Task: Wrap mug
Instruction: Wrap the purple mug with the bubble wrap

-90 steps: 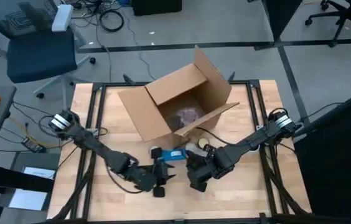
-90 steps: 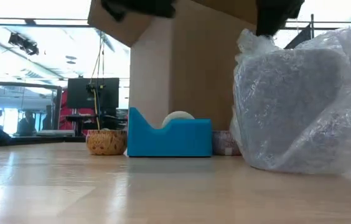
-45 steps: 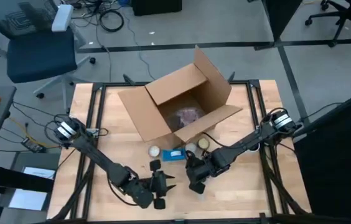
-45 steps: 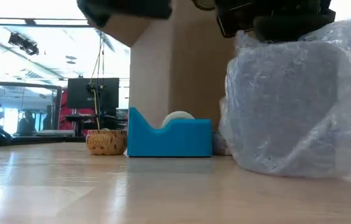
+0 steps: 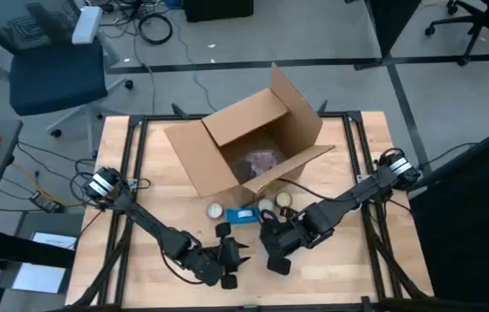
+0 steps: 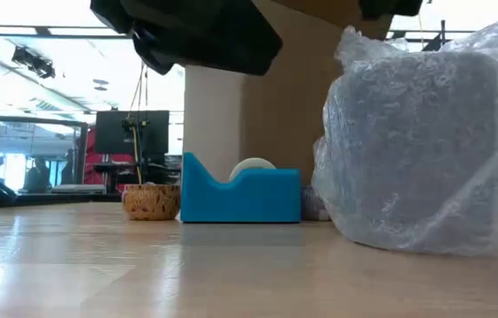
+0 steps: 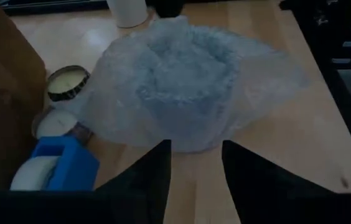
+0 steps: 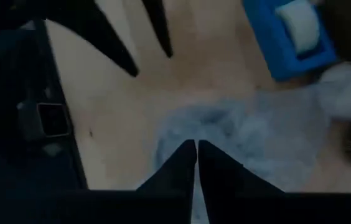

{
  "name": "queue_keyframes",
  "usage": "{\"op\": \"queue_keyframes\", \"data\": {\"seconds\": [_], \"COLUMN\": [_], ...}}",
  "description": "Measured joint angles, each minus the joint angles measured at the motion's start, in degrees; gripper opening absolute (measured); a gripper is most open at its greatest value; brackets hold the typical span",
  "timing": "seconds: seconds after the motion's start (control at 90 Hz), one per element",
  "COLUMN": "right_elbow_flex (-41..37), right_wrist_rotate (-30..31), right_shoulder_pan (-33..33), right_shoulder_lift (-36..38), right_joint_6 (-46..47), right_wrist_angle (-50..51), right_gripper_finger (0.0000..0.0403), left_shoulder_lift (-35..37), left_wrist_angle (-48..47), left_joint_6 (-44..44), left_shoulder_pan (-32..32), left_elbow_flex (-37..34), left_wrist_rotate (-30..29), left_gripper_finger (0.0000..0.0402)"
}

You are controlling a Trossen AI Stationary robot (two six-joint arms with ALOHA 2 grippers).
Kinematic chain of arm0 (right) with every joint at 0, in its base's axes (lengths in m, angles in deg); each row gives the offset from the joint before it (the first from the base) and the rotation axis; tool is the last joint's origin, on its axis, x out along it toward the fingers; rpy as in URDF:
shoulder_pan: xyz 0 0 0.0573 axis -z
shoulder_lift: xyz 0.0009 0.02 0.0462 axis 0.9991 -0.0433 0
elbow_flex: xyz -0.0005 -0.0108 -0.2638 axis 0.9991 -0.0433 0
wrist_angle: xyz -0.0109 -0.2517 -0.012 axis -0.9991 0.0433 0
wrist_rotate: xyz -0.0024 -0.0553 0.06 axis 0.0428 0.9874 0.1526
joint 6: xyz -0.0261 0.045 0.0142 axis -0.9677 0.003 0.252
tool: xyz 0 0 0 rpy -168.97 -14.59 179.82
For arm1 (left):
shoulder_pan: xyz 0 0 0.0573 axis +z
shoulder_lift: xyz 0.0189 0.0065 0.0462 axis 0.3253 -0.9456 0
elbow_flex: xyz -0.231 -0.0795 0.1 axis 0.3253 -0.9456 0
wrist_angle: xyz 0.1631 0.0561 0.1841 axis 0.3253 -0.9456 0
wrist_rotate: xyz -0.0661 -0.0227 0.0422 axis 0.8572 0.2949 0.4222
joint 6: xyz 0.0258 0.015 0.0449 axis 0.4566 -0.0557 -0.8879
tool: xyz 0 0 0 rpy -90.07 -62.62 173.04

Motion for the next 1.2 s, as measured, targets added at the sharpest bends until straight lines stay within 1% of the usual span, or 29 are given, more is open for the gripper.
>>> {"op": "queue_keyframes", "data": {"seconds": [0.122, 0.2, 0.311, 0.422, 0.478, 0.556, 0.678, 0.9, 0.967, 1.044, 1.2], "right_elbow_flex": [-1.29, -2.3, -2.79, -2.72, -2.77, -2.94, -2.85, -2.84, -2.84, -3.26, -5.03], "right_wrist_rotate": [-0.94, -3.86, -7.89, -11.22, -11.86, -11.59, -9.14, -2.37, -0.91, -0.58, -2.06], "right_shoulder_pan": [0.03, 0.56, 1.5, 2.43, 2.76, 2.94, 1.98, 0.22, 0.12, 0.46, 1.26], "right_shoulder_lift": [-3.79, -6.43, -10.58, -11.9, -11.59, -9.68, -3.8, 3.06, 3.21, 2.3, -1.25], "right_joint_6": [-0.02, -0.02, -0.43, -1.09, -1.09, -1.07, -0.34, 2.84, 3.98, 4.9, 5.1], "right_wrist_angle": [-1.15, -2.69, -2.22, -1.81, -1.75, -1.6, -1.11, 4.19, 6.99, 9.6, 8.39], "right_gripper_finger": [0.0, 0.0, 0.0, 0.0, 0.0, 0.0, 0.0, 0.0, 0.0, 0.0, 0.0], "left_shoulder_lift": [0.0, 0.0, 0.0, 0.0, 0.0, 0.0, 0.0, 0.0, 0.0, 0.0, 0.0], "left_wrist_angle": [0.02, -0.05, -0.22, -0.22, -0.28, -0.37, -0.48, -0.48, -0.45, -0.39, -0.36], "left_joint_6": [0.0, 0.02, 0.02, -0.05, -0.14, -0.2, -0.17, -0.01, 0.0, 0.0, 0.02], "left_shoulder_pan": [0.0, 0.0, 0.0, 0.0, 0.0, 0.0, 0.0, 0.0, 0.0, 0.0, 0.0], "left_elbow_flex": [0.0, 0.0, 0.0, 0.0, -0.01, 0.0, -0.02, -0.02, -0.02, -0.02, -0.02], "left_wrist_rotate": [0.01, 0.01, 0.0, 0.02, 0.0, 0.0, 0.0, 0.0, 0.0, 0.0, 0.0], "left_gripper_finger": [0.0129, 0.0129, 0.0129, 0.0129, 0.0129, 0.0129, 0.0129, 0.0129, 0.0129, 0.0129, 0.0129]}}
